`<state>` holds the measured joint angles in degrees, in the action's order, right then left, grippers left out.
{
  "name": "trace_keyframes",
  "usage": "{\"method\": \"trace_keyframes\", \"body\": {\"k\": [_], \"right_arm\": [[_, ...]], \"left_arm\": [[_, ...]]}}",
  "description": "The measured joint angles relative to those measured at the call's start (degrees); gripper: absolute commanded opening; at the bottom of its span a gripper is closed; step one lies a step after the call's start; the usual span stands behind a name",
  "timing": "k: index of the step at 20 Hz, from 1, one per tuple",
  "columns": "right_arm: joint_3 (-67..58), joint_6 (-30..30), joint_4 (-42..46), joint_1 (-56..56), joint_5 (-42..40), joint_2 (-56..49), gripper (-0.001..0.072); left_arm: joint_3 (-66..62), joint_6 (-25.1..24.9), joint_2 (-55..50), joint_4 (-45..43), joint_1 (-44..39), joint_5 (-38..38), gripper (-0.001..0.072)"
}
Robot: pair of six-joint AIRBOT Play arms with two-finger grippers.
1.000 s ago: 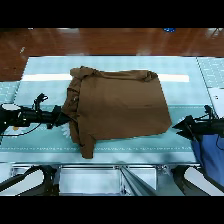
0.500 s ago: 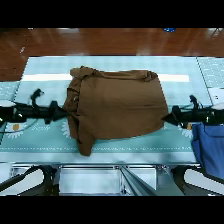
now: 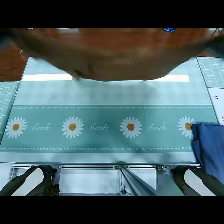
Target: Fold the shirts.
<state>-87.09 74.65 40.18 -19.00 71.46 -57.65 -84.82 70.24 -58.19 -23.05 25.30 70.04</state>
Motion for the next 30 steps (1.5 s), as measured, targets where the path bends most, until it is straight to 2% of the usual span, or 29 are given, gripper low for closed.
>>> {"method": "trace_keyframes", "body": {"k": [5, 8, 11, 14, 17, 20, 24, 27, 30], "right_arm": [[-16.3, 3.3, 2.2, 0.1, 1.7, 7.3, 0.0022], [-19.4, 5.0, 4.0, 0.1, 4.1, 12.3, 0.0022], [-20.5, 6.8, 7.7, 0.2, 8.9, 16.6, 0.0022], [-21.0, 9.0, 14.0, 0.2, 14.1, 19.7, 0.0022], [-20.7, 10.8, 19.5, 0.2, 18.1, 21.2, 0.0022], [-16.7, 11.8, 21.6, 0.2, 19.7, 21.8, 0.0022], [-3.8, 11.2, 22.5, 0.2, 17.6, 21.6, 0.0022], [8.8, 8.9, 21.7, 0.2, 11.5, 18.3, 0.0022], [17.2, 5.7, 18.4, 0.2, 4.2, 10.3, 0.0022]], "left_arm": [[-17.1, 4.3, 7.6, -9.0, 5.0, -4.1, 0.0018], [-20.6, 6.0, 13.4, -19.1, 2.8, -4.3, 0.0019], [-21.9, 10.0, 19.4, -38.0, -7.0, -4.0, 0.0018], [-22.4, 13.7, 23.7, -56.3, -19.8, 0.1, 0.0018], [-21.8, 17.4, 25.7, -67.7, -30.8, 6.1, 0.0018], [-17.9, 19.7, 25.2, -72.7, -36.8, 9.0, 0.0018], [-8.2, 23.2, 20.1, -74.9, -39.6, 9.1, 0.0018], [0.7, 26.0, 13.7, -75.0, -40.0, 2.1, 0.0018], [7.0, 30.5, 3.8, -74.4, -37.9, -7.2, 0.0018]]}}
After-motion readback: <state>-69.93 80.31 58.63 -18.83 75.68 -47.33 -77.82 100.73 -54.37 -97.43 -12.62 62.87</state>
